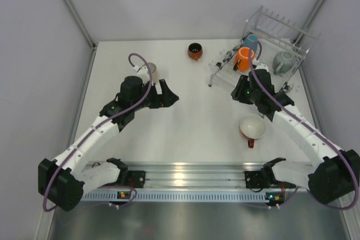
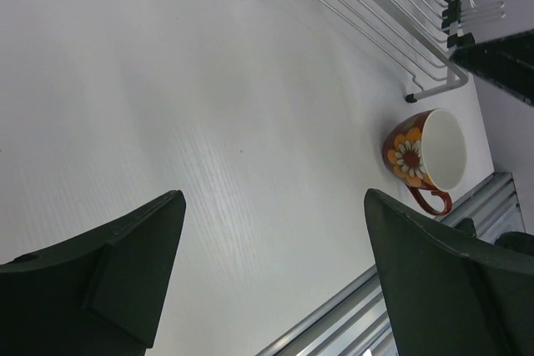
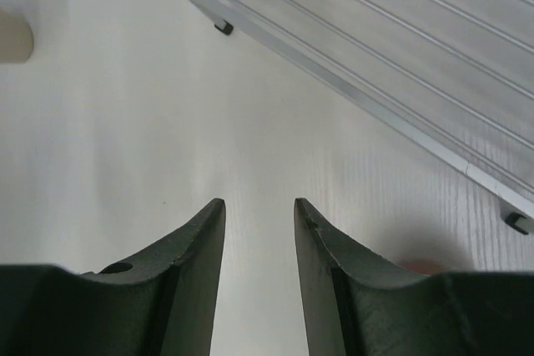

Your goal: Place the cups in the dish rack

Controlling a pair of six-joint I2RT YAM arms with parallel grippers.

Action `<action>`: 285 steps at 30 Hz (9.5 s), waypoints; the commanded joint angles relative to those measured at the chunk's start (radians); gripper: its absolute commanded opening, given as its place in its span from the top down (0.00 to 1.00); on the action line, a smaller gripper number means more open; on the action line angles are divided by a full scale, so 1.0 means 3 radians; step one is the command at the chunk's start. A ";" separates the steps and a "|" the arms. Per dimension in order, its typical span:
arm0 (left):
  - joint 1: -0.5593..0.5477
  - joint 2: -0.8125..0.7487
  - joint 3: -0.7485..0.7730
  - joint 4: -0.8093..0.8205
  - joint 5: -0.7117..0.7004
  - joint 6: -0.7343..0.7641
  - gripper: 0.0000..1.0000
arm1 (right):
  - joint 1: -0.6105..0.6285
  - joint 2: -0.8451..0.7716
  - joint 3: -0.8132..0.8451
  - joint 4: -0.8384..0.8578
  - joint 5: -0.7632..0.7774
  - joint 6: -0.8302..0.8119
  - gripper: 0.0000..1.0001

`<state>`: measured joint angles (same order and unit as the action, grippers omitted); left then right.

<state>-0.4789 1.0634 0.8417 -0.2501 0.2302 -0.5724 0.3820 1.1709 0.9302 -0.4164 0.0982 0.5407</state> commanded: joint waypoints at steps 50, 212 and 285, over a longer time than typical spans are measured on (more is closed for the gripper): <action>0.0399 0.0014 0.0027 -0.0389 -0.0482 0.0037 0.08 | 0.1210 0.0233 -0.0268 -0.0142 0.0598 -0.0298 1.00; 0.0661 -0.0139 -0.1103 0.3641 0.1621 -0.1487 0.45 | 0.1023 0.1312 -0.0498 0.6000 -0.3007 0.3060 1.00; 0.0671 -0.1039 -0.0674 0.0905 0.0373 -0.0107 0.02 | -0.0957 0.1727 0.0913 0.0713 0.0930 -0.0166 1.00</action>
<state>-0.2775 0.7612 0.5949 -0.0021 0.3496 -0.6067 0.1154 1.7016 1.1286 -0.3138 0.3592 0.4824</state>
